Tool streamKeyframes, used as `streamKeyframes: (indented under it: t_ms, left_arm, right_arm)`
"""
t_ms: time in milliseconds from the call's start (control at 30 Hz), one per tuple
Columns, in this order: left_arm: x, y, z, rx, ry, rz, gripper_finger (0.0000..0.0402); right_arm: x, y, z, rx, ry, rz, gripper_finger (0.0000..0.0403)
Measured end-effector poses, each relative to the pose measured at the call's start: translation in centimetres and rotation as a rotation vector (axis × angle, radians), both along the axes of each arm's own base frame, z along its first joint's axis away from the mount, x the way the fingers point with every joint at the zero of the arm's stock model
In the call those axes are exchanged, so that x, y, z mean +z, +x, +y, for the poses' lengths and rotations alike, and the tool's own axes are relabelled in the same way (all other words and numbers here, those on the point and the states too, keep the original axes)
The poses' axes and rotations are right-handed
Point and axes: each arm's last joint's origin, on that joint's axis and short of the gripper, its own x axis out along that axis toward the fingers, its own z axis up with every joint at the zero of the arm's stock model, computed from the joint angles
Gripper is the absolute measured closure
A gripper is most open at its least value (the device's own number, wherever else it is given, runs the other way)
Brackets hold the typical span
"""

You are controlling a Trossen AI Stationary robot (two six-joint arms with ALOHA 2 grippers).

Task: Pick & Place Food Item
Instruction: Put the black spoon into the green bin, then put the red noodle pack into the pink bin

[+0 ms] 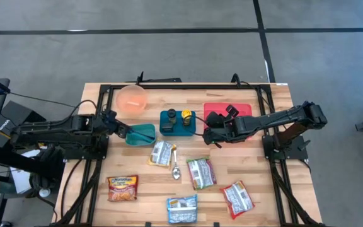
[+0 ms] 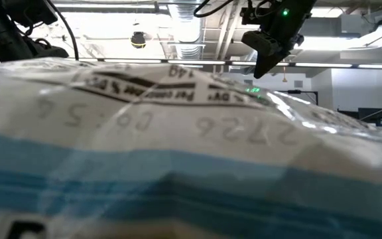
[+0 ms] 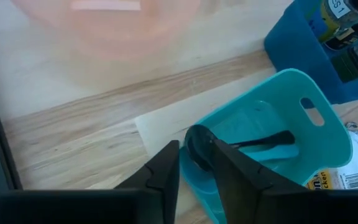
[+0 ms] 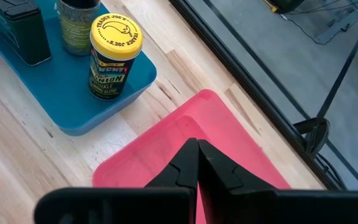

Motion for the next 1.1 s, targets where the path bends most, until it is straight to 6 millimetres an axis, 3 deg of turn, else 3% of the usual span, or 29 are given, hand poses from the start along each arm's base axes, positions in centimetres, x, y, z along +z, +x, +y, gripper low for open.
streamKeyframes:
  t_ms: [233, 633, 933, 1100]
  left_arm:
    - [0.4, 0.6, 0.0, -0.084, 0.036, -0.032, 0.0296]
    - [2.7, 3.1, -0.5, -0.442, 0.059, -0.332, 0.0307]
    - [4.3, 4.4, -2.0, -0.666, 0.134, -0.495, 0.0307]
    - [4.8, 6.4, -3.3, -0.809, 0.223, -0.556, 0.0307]
  right_arm:
    - [0.0, 0.0, -0.2, -0.003, 0.001, 0.003, 0.0403]
    - [0.0, 0.0, -0.5, -0.015, 0.005, 0.006, 0.0403]
    - [-0.1, 0.0, -0.4, -0.006, 0.03, 0.01, 0.0403]
    - [-0.2, -0.1, -0.4, 0.013, 0.058, 0.033, 0.0403]
